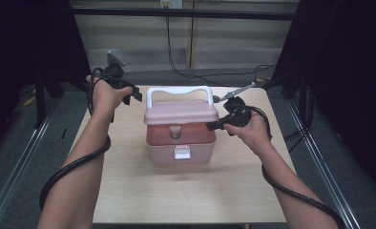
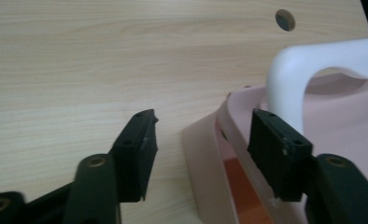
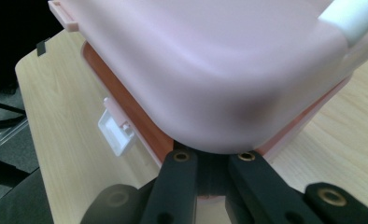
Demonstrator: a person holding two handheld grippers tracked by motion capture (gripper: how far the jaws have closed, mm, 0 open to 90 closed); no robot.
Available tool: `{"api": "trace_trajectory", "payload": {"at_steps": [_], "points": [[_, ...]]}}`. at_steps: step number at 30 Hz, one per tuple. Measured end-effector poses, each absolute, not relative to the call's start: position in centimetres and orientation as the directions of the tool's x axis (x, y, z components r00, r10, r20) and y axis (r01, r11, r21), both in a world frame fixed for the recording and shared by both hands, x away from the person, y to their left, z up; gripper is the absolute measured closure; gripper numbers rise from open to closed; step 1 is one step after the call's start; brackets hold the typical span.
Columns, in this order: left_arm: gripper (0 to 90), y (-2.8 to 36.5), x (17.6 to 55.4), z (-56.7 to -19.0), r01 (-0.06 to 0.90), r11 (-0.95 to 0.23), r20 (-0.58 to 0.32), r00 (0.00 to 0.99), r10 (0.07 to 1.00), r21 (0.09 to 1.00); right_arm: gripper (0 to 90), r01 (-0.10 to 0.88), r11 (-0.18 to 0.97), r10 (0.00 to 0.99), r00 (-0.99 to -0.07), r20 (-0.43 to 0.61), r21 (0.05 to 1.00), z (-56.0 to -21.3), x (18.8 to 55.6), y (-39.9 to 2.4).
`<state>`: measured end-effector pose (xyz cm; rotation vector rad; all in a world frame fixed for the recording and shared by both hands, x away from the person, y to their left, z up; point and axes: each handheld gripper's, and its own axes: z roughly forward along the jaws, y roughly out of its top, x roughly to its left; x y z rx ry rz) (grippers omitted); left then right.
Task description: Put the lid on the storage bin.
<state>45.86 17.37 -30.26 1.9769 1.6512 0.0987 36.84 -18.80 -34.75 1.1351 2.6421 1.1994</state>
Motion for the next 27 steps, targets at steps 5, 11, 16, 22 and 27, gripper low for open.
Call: {"api": "trace_trajectory", "payload": {"at_steps": [5,11,16,22,27], "points": [[30.2,18.2,45.5,-31.1,0.882,-0.081,-0.279,0.232,0.932,0.464,90.0,0.609,0.442,0.623,-0.736,0.263,0.658,-35.2,36.5,-18.9],[25.3,19.1,45.0,-32.0,0.883,-0.062,-0.294,0.221,0.930,0.466,90.0,0.608,0.442,0.622,-0.737,0.263,0.659,-35.6,36.3,-19.0],[24.4,19.8,44.5,-32.9,0.887,-0.051,-0.304,0.210,0.929,0.458,90.0,0.609,0.446,0.625,-0.737,0.259,0.656,-35.7,36.2,-19.0],[24.2,20.7,43.8,-34.2,0.894,-0.047,-0.306,0.202,0.930,0.447,90.0,0.605,0.453,0.625,-0.739,0.251,0.655,-35.9,36.1,-19.0],[24.1,21.1,43.3,-35.2,0.895,-0.051,-0.308,0.206,0.929,0.443,88.0,0.603,0.461,0.628,-0.740,0.241,0.650,-35.9,36.1,-18.8]]}}
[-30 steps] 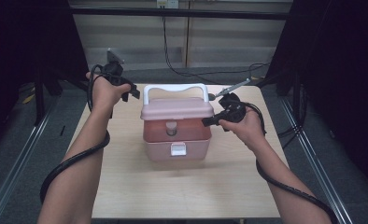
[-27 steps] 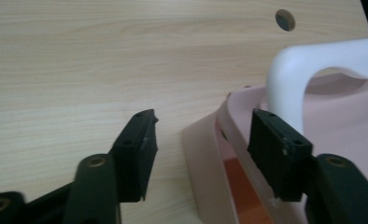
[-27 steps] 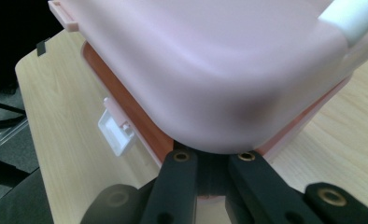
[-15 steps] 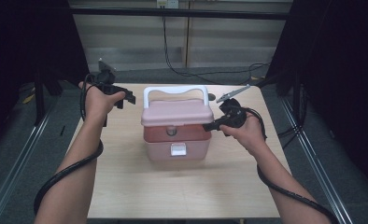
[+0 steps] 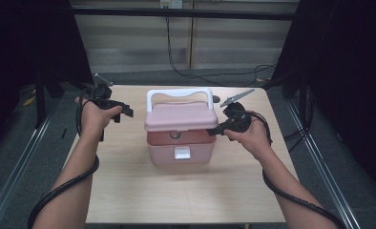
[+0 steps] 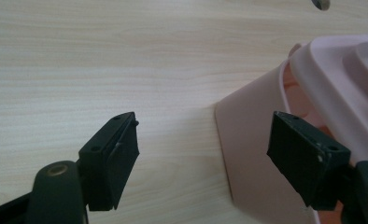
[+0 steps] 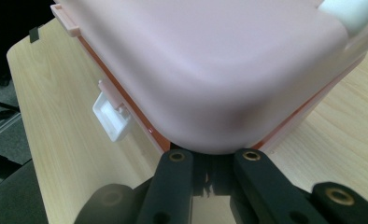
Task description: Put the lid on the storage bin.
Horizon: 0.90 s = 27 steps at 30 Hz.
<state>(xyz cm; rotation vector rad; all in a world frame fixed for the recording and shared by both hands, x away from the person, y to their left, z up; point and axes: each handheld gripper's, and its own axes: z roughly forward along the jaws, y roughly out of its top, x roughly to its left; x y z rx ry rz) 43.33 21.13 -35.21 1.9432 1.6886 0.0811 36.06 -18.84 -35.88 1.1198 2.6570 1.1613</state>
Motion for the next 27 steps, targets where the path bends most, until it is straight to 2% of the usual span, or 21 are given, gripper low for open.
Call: {"api": "trace_trajectory", "payload": {"at_steps": [27], "points": [[24.4,22.6,41.0,-38.4,0.908,-0.052,-0.315,0.197,0.928,0.416,72.1,0.583,0.492,0.634,-0.748,0.193,0.647,-36.1,35.1,-18.2]]}}
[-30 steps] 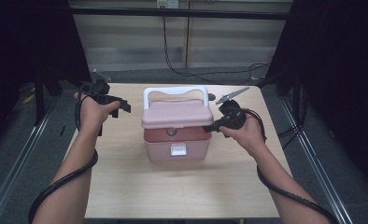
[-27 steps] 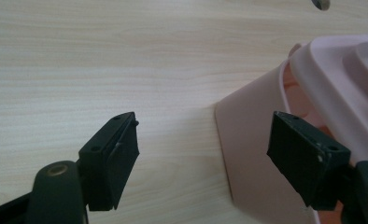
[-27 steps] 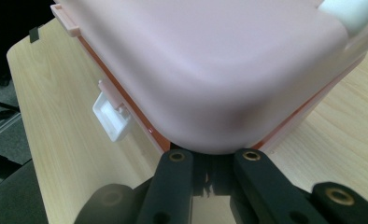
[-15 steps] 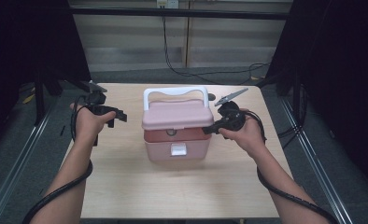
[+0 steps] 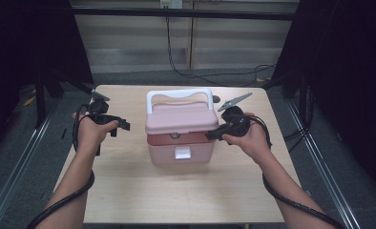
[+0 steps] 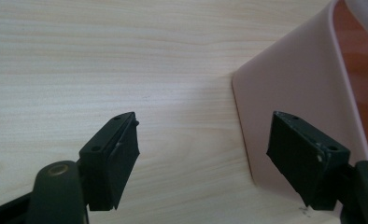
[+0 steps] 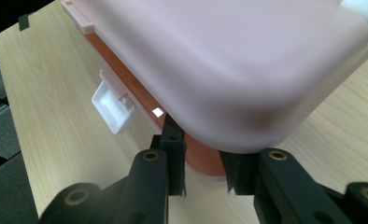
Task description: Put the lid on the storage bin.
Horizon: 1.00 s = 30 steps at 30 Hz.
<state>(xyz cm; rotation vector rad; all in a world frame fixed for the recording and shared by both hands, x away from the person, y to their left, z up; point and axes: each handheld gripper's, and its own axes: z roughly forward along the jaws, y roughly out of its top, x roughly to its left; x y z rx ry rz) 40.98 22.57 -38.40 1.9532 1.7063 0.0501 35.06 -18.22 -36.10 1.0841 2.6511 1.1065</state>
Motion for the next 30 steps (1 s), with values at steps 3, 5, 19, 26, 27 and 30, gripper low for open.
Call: {"api": "trace_trajectory", "payload": {"at_steps": [3,5,19,26,27,30], "points": [[24.5,22.6,40.8,-38.7,0.911,-0.048,-0.318,0.193,0.928,0.411,70.9,0.576,0.492,0.630,-0.753,0.190,0.653,-36.2,34.9,-18.3],[24.5,22.7,40.8,-38.8,0.909,-0.053,-0.313,0.196,0.929,0.413,70.2,0.578,0.489,0.636,-0.749,0.188,0.653,-36.2,34.8,-18.3],[24.8,22.6,40.5,-39.6,0.919,-0.050,-0.324,0.188,0.927,0.391,63.1,0.585,0.491,0.650,-0.739,0.175,0.645,-35.5,34.8,-18.5],[24.8,22.4,40.5,-40.4,0.925,-0.044,-0.338,0.181,0.923,0.377,56.0,0.596,0.489,0.665,-0.727,0.170,0.637,-35.3,34.9,-18.8],[24.9,22.4,40.5,-40.5,0.925,-0.048,-0.336,0.185,0.923,0.378,57.1,0.591,0.495,0.664,-0.730,0.162,0.637,-35.3,34.9,-18.8],[25.1,22.4,40.5,-40.7,0.927,-0.048,-0.339,0.184,0.923,0.372,68.4,0.591,0.492,0.669,-0.727,0.156,0.640,-35.2,34.9,-19.0]]}}
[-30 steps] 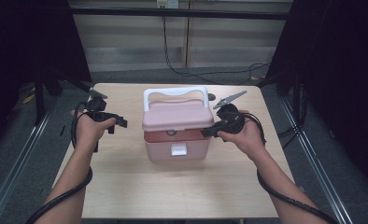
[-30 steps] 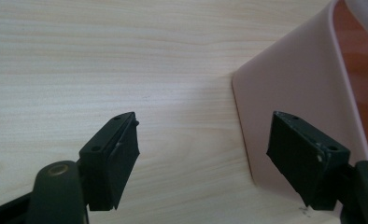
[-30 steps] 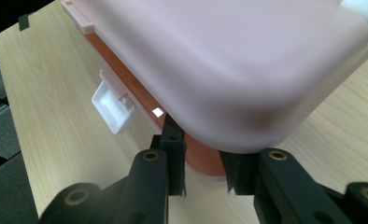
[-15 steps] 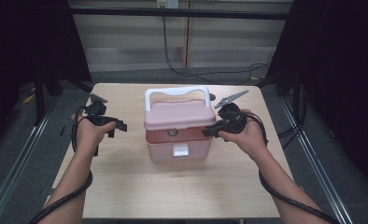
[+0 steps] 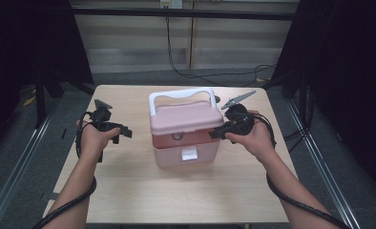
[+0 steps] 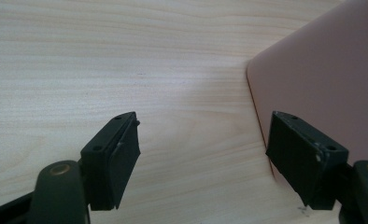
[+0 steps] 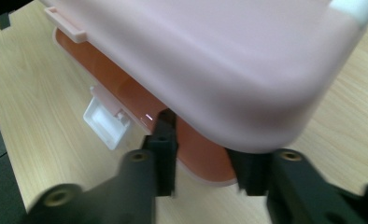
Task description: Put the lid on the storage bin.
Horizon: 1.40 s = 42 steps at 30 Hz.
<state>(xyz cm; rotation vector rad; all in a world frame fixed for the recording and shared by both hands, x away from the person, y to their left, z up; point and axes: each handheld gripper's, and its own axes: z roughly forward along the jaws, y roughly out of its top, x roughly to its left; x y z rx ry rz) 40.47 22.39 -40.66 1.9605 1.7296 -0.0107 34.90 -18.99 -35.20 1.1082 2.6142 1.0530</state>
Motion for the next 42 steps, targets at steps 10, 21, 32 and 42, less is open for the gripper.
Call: {"api": "trace_trajectory", "payload": {"at_steps": [10,21,32,42], "points": [[25.2,22.0,40.4,-40.5,0.924,-0.056,-0.339,0.194,0.920,0.378,88.6,0.605,0.482,0.691,-0.707,0.149,0.635,-34.8,34.8,-21.2],[24.8,22.3,40.0,-41.0,0.926,-0.054,-0.331,0.188,0.925,0.374,73.8,0.617,0.474,0.681,-0.709,0.183,0.628,-37.2,34.0,-22.5],[24.5,22.9,39.4,-41.9,0.929,-0.051,-0.327,0.180,0.928,0.366,52.1,0.626,0.440,0.686,-0.697,0.209,0.644,-38.1,33.2,-24.4],[23.4,23.7,38.7,-43.0,0.925,-0.064,-0.309,0.190,0.932,0.375,36.2,0.629,0.438,0.689,-0.694,0.211,0.642,-40.7,31.7,-25.8]]}}
